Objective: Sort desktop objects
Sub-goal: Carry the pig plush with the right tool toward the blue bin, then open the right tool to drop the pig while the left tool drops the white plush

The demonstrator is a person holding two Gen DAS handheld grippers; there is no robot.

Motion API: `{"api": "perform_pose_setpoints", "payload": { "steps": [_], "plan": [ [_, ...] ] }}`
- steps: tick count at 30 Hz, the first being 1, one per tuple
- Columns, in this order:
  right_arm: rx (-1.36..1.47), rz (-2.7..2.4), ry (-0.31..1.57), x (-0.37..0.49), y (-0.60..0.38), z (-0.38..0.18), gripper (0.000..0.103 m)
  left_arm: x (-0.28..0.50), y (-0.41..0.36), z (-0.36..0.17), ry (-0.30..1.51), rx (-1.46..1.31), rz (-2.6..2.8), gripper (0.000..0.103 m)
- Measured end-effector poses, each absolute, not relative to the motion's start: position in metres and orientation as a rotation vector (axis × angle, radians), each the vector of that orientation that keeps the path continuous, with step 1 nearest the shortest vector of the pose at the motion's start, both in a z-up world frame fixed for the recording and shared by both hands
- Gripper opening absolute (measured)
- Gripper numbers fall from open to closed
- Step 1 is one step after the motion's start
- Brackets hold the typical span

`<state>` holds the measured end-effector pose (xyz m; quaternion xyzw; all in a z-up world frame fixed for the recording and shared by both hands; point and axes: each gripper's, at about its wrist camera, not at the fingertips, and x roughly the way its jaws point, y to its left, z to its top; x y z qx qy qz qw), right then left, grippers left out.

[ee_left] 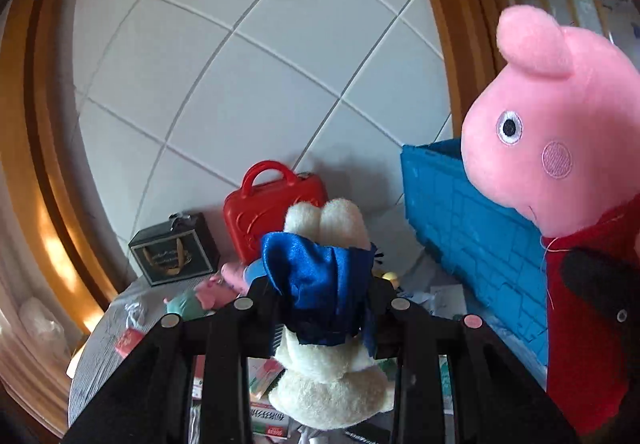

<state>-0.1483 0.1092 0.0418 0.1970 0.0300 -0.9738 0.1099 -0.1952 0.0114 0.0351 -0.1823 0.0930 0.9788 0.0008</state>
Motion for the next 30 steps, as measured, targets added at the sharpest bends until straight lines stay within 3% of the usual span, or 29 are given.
{"api": "perform_pose_setpoints", "payload": {
  "steps": [11,24,25,28,30],
  "plan": [
    [0.371,-3.071,0.028,-0.12,0.229,0.114,0.067,-0.218,0.174,0.093,0.371,-0.391,2.913,0.03],
    [0.597,-3.211,0.0,-0.214,0.418,0.123,0.068,-0.301,0.338,0.115,0.417,-0.486,2.811,0.038],
    [0.618,-3.215,-0.001,-0.226,0.43,0.121,0.071,-0.308,0.345,0.115,0.425,-0.501,2.815,0.047],
    [0.692,-3.193,-0.03,-0.254,0.461,0.113,0.079,-0.326,0.362,0.118,0.461,-0.529,2.827,0.086],
    [0.709,-3.196,-0.074,-0.268,0.477,0.11,0.086,-0.327,0.369,0.122,0.472,-0.505,2.853,0.091]
  ]
}}
